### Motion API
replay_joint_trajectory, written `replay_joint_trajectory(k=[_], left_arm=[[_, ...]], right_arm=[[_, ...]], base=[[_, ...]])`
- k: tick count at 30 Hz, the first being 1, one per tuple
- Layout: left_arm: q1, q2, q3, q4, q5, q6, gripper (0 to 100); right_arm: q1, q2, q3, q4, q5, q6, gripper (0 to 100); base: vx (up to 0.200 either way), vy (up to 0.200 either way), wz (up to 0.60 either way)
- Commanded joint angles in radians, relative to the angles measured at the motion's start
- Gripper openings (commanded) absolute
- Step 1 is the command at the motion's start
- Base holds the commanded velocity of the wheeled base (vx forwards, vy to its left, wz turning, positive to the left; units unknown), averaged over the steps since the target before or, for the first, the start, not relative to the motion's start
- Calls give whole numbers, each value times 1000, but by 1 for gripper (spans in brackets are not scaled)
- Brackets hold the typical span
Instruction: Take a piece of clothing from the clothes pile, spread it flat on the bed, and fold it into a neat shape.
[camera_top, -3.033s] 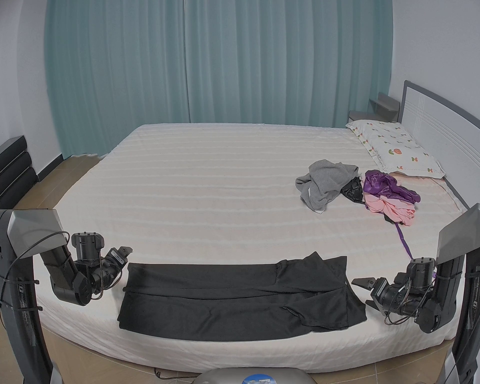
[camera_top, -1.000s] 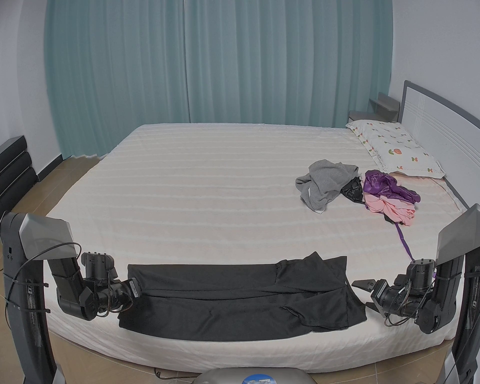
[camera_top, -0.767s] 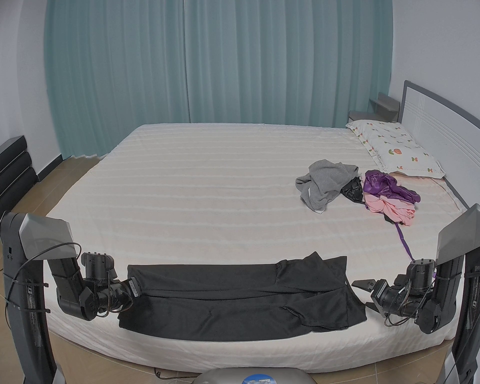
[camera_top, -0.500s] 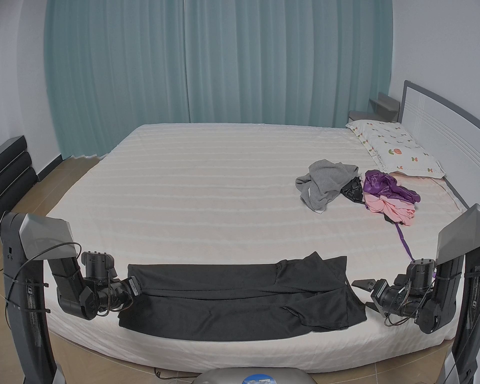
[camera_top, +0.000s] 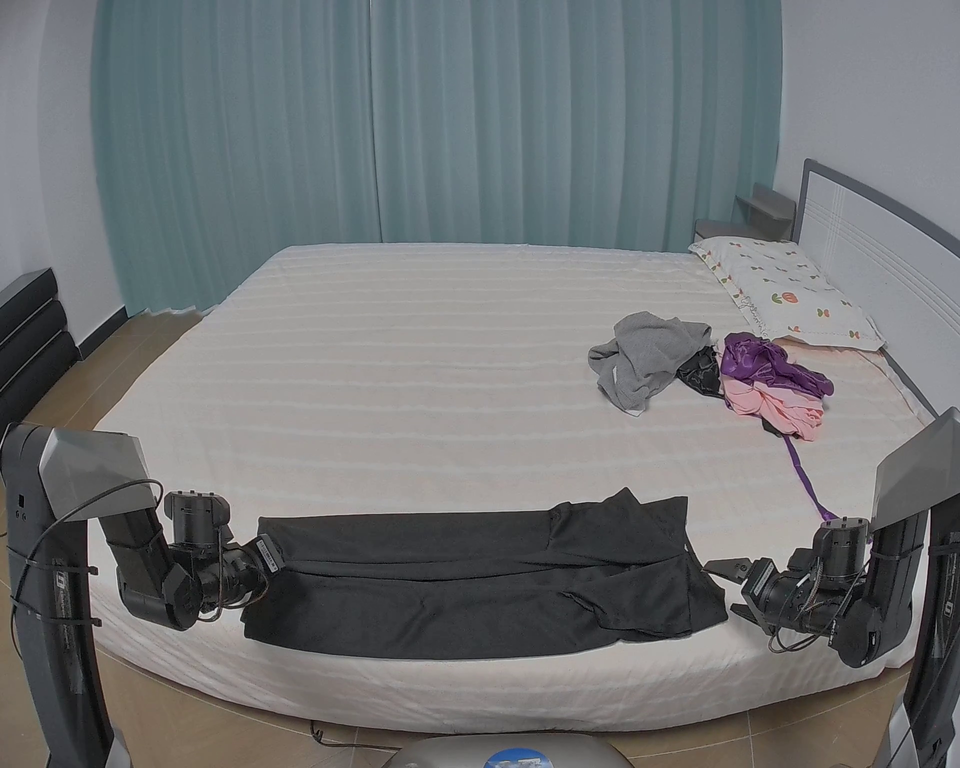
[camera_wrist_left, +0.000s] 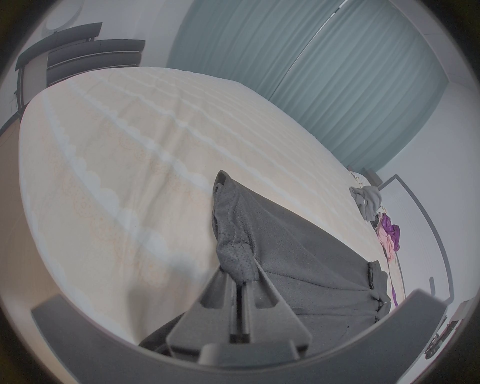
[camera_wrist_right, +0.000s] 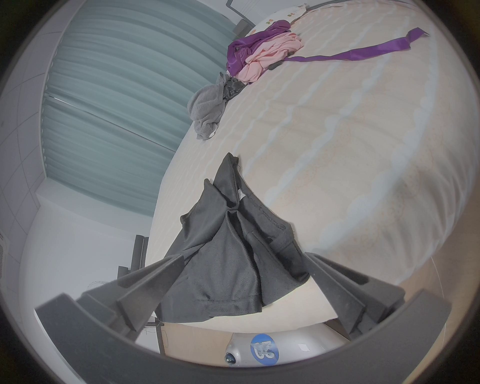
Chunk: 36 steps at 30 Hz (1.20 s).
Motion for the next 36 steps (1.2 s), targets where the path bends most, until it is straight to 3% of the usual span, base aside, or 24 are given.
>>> replay_joint_trajectory(k=[1,13,16,30,36], left_arm=[[-6,-8,-9,0,1,-6,0],[-29,-69,5,0,44,-41,0],[-54,-98,10,3,47,-84,0],[-192,-198,2,26,154,-93,0],[-276,-261,-90,185,206,-93,0]], right_arm=[[0,1,0,0,0,0,100],[0,1,0,0,0,0,100],[0,1,0,0,0,0,100],[0,1,0,0,0,1,100],[2,1,0,0,0,0,100]], base=[[0,-200,0],[0,-200,0],[0,-200,0],[0,-200,0],[0,-200,0]])
